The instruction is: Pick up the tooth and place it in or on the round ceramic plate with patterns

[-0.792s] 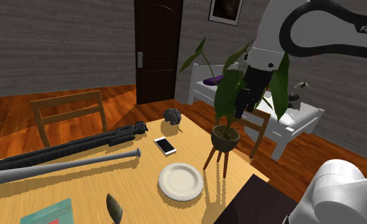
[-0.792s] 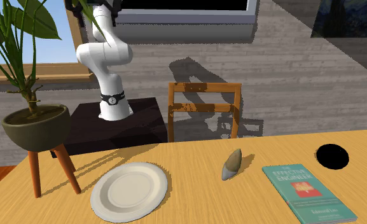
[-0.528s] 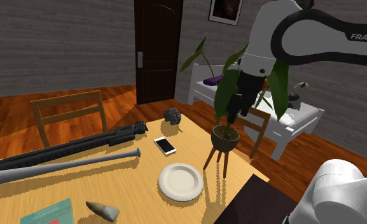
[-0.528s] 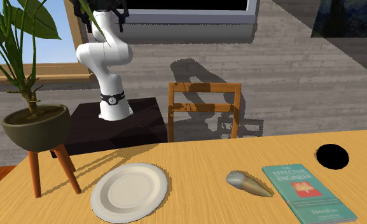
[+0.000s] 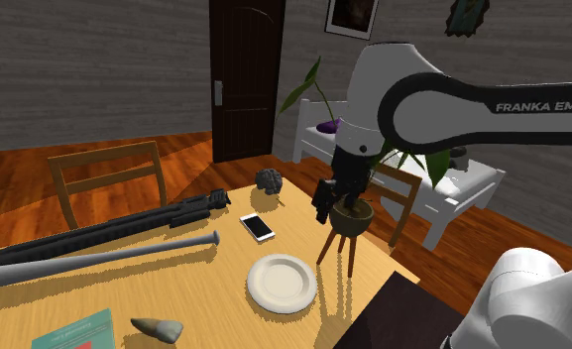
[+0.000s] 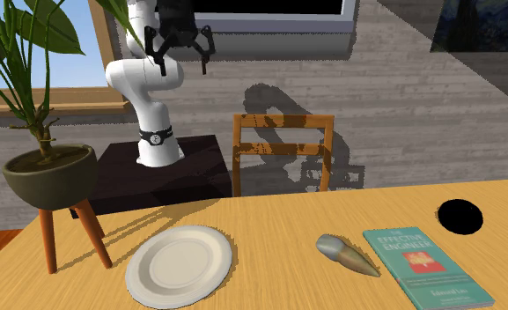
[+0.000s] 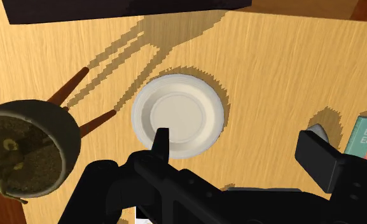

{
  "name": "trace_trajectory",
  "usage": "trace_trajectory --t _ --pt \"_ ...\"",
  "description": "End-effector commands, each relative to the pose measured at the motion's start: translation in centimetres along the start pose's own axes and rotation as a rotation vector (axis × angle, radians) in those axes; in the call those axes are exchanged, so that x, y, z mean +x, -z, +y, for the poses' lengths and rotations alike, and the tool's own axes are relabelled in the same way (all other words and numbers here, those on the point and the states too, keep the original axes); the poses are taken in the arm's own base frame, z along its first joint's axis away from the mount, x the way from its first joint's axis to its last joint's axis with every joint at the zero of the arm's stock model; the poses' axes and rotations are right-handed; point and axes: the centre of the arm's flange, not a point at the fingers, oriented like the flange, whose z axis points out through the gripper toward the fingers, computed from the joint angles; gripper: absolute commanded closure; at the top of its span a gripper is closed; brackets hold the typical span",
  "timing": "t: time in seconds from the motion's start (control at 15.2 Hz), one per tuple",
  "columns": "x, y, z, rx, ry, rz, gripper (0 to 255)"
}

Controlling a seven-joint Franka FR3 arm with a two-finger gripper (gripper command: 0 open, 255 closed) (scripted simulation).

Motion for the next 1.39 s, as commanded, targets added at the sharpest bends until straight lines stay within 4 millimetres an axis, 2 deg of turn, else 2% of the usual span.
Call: trace_trajectory --t 0.0,0.66,1.32 --pt "0.4 -2.0 -1.7 0.001 -0.02 0.004 0" --pt "3.5 -10.8 -11.0 -0.002 -0.111 0.02 0" --pt "7.7 -19.5 -20.0 -0.004 -0.203 0.036 0"
